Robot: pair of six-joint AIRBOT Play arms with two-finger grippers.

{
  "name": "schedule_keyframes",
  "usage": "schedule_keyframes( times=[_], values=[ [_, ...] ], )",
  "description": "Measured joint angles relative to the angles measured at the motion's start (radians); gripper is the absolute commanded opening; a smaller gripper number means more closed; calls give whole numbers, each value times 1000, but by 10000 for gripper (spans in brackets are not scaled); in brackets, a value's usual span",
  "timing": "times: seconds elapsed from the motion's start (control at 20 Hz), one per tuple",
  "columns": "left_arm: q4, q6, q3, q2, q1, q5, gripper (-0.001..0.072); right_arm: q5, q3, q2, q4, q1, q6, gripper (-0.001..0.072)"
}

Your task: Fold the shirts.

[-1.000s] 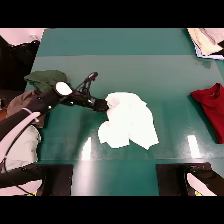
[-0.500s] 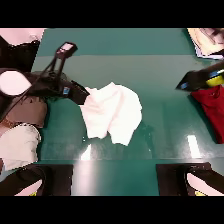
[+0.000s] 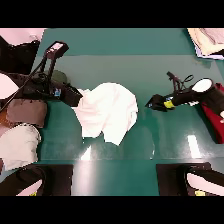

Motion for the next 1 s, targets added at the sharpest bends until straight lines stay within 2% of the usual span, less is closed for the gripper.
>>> schedule_keyframes(
  times=[0.25, 0.3, 0.35, 0.4, 0.45, 0.5, 0.75, 1.0],
  values=[
    [3, -27, 0, 1, 0, -21, 25, -82, 30, -163, 92, 55, -58, 445],
    [3, -32, 0, 1, 0, -26, 25, -89, 46, -188, 98, 67, -61, 412],
    [3, -37, 0, 1, 0, -27, 25, -92, 61, -209, 105, 78, -66, 327],
    [3, -39, 0, 1, 0, -28, 25, -97, 77, -229, 108, 87, -68, 284],
    [3, -43, 0, 1, 0, -31, 25, -101, 90, -243, 110, 94, -70, 182],
    [3, -44, 0, 1, 0, -33, 26, -104, 101, -254, 112, 99, -72, 36],
    [5, -48, 2, 1, 0, -35, 25, -111, 124, -237, 92, 108, -112, 17],
    [72, -69, 156, 1, 0, -31, 25, -98, 197, -36, 53, 45, -122, 16]
  ],
)
